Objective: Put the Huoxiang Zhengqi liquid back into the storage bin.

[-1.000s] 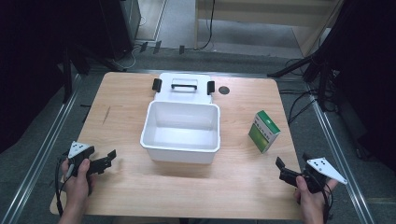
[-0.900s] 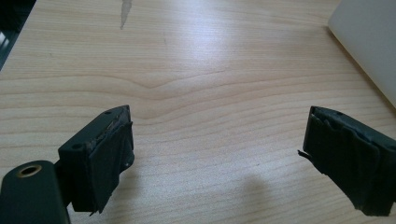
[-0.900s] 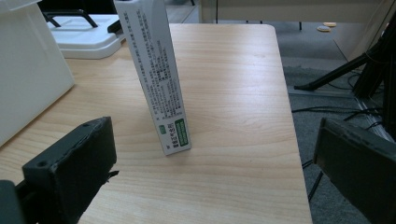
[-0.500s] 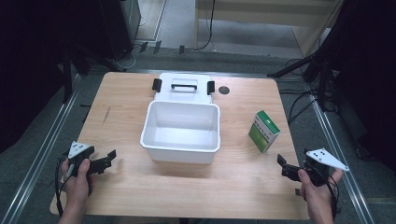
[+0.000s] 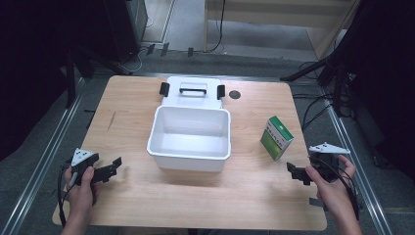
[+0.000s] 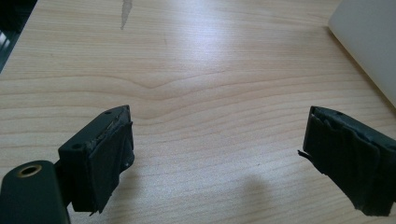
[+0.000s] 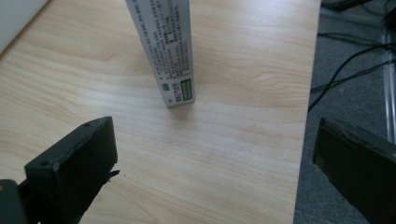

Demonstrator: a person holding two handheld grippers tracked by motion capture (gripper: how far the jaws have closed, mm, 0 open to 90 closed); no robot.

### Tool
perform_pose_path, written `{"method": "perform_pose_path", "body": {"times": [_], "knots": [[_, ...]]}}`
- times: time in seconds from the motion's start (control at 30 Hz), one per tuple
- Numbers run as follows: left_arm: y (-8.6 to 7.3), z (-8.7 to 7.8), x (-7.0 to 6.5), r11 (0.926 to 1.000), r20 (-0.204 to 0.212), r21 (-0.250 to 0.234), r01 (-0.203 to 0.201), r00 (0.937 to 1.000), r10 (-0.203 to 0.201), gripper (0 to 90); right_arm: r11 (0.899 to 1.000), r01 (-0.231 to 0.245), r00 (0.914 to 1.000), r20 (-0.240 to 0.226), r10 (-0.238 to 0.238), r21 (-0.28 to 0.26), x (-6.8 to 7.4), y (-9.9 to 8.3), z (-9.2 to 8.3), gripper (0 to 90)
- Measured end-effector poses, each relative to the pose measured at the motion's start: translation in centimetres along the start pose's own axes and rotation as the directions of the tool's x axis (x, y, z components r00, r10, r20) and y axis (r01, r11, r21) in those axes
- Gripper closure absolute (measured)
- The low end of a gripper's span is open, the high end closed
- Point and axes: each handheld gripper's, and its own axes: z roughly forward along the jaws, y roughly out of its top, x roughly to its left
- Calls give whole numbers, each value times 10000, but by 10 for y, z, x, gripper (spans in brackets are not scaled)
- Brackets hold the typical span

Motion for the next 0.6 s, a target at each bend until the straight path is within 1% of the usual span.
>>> {"method": "perform_pose_path", "body": {"times": [0.13,0.23,0.37,0.43,0.6], "knots": [[0,0,0,10000,4,6,-8,10000,8,92,9970,251,9997,-40,-248,726,1,9,2,0],[0,0,0,10000,9,15,0,10000,0,92,9920,435,9991,-78,-428,1183,2,17,4,0],[0,0,0,10000,5,18,4,10000,-4,93,9823,731,9973,-155,-715,1726,3,27,5,0],[0,0,0,10000,8,18,10,10000,-10,92,9772,886,9960,-250,-854,1927,4,32,6,0],[0,0,0,10000,27,21,17,10000,-17,92,9654,1095,9940,-249,-1067,2367,8,42,7,0]]}}
